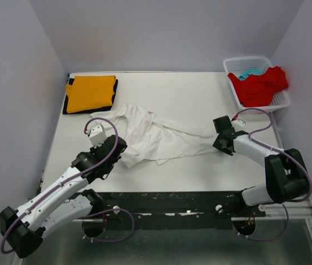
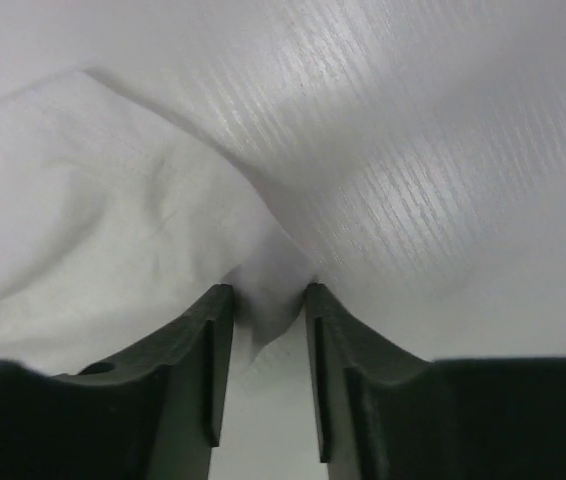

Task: Fold and stack the t-shirts
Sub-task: Flatten out the tshirt

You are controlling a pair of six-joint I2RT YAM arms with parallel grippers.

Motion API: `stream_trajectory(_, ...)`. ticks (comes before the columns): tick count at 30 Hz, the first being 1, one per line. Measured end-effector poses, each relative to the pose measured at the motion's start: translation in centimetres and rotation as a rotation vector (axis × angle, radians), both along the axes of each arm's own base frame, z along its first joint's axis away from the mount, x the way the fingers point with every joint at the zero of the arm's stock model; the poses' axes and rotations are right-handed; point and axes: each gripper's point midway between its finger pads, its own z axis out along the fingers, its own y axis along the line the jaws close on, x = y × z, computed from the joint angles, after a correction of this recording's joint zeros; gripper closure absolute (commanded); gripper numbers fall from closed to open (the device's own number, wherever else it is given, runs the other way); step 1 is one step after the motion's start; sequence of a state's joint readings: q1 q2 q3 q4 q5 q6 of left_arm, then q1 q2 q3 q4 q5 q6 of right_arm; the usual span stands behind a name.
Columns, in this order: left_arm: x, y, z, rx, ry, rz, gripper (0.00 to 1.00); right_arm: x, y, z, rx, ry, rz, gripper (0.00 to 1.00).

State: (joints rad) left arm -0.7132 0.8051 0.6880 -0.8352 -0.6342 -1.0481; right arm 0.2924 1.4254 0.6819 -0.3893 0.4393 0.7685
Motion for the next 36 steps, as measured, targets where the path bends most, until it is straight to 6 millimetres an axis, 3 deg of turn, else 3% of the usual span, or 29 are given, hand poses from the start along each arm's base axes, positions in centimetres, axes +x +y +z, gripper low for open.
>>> stream_trajectory(2,0.0,0.0,0.0,-0.001,0.000,0.001,1.00,0.5,0.2,0.0,0.005,-0.006,0.003,0.75)
stream_trajectory(5,0.0,0.0,0.0,-0.005,0.001,0.007,1.00,1.5,0.6,0.0,0.012,-0.018,0.011,0.99)
stream_trajectory(10,-0.1,0.3,0.1,-0.007,0.000,0.017,1.00,2.0,0.8,0.4,0.015,-0.035,0.029,0.99)
stream_trajectory(13,0.0,0.5,1.2,-0.001,-0.012,0.021,1.00,2.5,0.9,2.5,0.020,-0.086,0.046,0.99)
stream_trajectory(16,1.1,0.3,5.6,-0.023,-0.098,0.020,1.00,4.9,1.5,8.4,0.044,-0.244,0.069,0.99)
stream_trajectory(20,2.5,0.2,15.3,-0.095,-0.307,0.009,1.00,8.3,2.3,19.7,0.085,-0.515,0.090,0.99)
stream_trajectory(23,2.2,0.9,22.1,-0.139,-0.476,-0.027,1.00,9.0,2.2,27.9,0.095,-0.695,0.105,0.99)
stream_trajectory(29,-0.9,3.1,33.6,-0.158,-0.807,-0.151,1.00,6.6,1.1,41.7,0.083,-0.982,0.131,0.99)
stream_trajectory(32,-3.2,4.1,39.3,-0.170,-0.953,-0.218,1.00,4.3,0.4,47.0,0.079,-1.098,0.140,0.99)
stream_trajectory(36,-5.9,5.3,44.8,-0.172,-1.083,-0.274,1.00,0.7,0.0,53.3,0.093,-1.239,0.187,0.99)
